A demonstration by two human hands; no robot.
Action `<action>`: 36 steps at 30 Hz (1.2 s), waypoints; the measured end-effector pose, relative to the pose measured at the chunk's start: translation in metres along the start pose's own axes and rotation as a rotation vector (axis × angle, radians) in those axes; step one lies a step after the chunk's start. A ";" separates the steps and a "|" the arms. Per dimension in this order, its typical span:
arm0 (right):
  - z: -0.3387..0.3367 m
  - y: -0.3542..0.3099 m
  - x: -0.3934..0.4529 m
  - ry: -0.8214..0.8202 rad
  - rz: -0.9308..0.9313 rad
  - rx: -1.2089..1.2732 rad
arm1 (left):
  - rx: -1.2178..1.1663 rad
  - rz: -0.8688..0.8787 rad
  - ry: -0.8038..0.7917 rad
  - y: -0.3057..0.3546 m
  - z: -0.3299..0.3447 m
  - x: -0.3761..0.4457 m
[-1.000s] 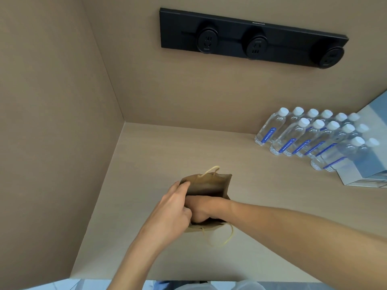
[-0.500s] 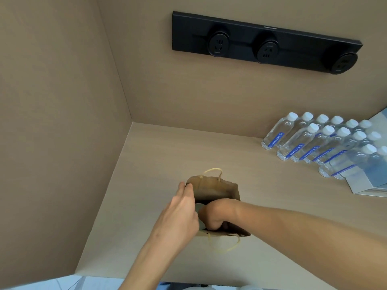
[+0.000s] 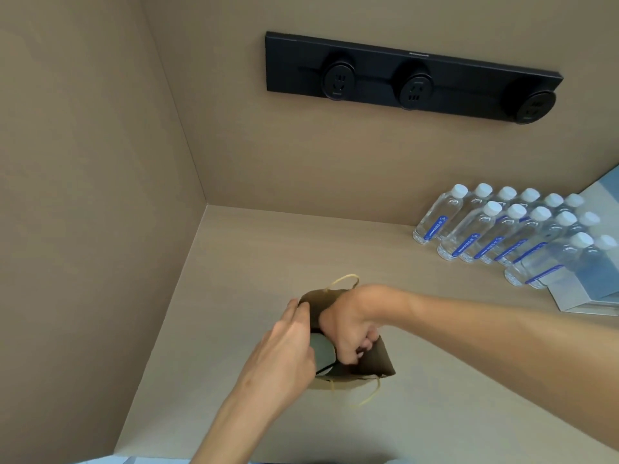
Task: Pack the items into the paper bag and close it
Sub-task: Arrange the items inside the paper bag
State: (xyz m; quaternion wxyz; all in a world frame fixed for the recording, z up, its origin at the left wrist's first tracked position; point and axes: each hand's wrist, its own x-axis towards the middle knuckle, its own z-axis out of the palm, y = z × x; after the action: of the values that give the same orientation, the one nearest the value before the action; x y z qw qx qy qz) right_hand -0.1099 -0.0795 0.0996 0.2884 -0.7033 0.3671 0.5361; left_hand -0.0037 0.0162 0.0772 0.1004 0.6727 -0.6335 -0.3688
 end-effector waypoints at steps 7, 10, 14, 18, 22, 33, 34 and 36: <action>0.002 -0.008 0.004 0.085 0.031 -0.130 | -0.042 0.044 0.019 -0.004 0.000 0.003; 0.003 -0.014 0.000 0.046 -0.006 -0.085 | -0.063 0.061 0.038 -0.005 -0.002 0.003; -0.008 -0.005 -0.029 0.010 -0.054 -0.133 | -0.103 0.095 0.063 -0.005 -0.003 0.003; -0.017 0.002 -0.044 0.050 -0.022 -0.270 | -0.120 0.116 0.073 -0.005 -0.002 0.003; -0.001 -0.016 -0.023 0.136 0.027 -0.435 | -0.205 0.132 0.082 -0.005 -0.003 0.002; 0.041 -0.008 0.044 0.301 0.108 -0.036 | -0.606 0.106 -0.058 -0.024 -0.004 -0.002; 0.042 -0.005 0.046 0.308 0.111 -0.009 | -0.609 0.109 -0.060 -0.024 -0.003 -0.002; 0.043 -0.003 0.045 0.293 0.120 0.030 | -0.619 0.116 -0.063 -0.025 -0.002 -0.002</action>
State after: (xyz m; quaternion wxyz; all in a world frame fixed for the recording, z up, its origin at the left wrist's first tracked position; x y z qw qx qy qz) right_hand -0.1237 -0.0526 0.0446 0.2099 -0.7465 0.4544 0.4384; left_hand 0.0170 0.0216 0.0647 0.3015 0.5611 -0.5315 -0.5583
